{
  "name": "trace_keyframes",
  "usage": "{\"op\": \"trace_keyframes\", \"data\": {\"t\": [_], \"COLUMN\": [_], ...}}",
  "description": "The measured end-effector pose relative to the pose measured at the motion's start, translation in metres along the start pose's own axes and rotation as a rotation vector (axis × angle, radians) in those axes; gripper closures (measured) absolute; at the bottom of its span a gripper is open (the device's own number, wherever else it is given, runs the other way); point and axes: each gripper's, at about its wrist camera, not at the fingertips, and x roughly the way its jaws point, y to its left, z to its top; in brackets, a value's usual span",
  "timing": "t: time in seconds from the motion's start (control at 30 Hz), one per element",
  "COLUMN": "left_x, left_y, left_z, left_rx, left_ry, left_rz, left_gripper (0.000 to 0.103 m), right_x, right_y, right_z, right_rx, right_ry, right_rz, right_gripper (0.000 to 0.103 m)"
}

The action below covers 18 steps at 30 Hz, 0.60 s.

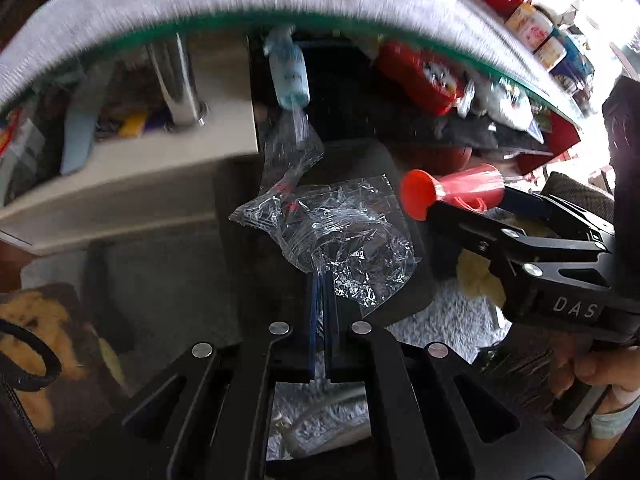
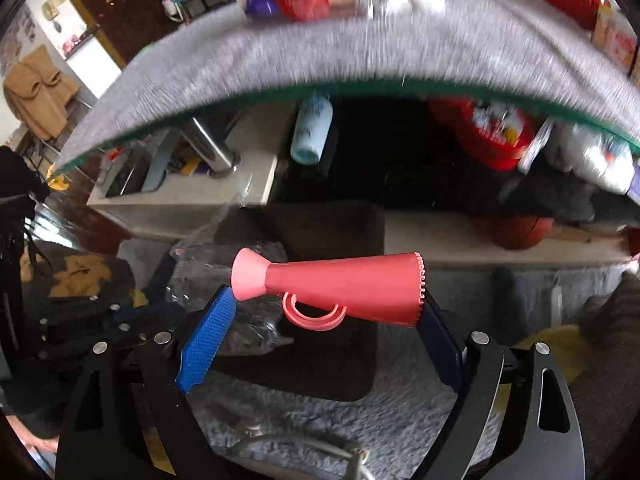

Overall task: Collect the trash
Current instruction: 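Lower both held items into the black bin under the table and open both tools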

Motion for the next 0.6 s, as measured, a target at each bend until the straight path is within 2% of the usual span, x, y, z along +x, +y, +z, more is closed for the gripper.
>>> {"op": "trace_keyframes", "data": {"t": [0.2, 0.33, 0.5, 0.6], "left_x": [0.017, 0.019, 0.019, 0.017], "left_y": [0.002, 0.005, 0.008, 0.010], "left_z": [-0.005, -0.003, 0.001, 0.002], "left_rx": [0.010, 0.002, -0.020, -0.027], "left_ry": [0.042, 0.050, 0.052, 0.047], "left_rz": [-0.004, 0.003, 0.015, 0.024], "left_gripper": [0.101, 0.090, 0.084, 0.072], "right_x": [0.017, 0.019, 0.020, 0.018], "right_y": [-0.003, 0.002, 0.002, 0.000], "right_z": [-0.003, 0.001, 0.004, 0.006], "right_rx": [0.007, -0.006, -0.002, 0.012], "right_ry": [0.043, 0.044, 0.047, 0.040], "right_rz": [-0.001, 0.008, 0.008, 0.011], "right_gripper": [0.015, 0.014, 0.014, 0.009]}}
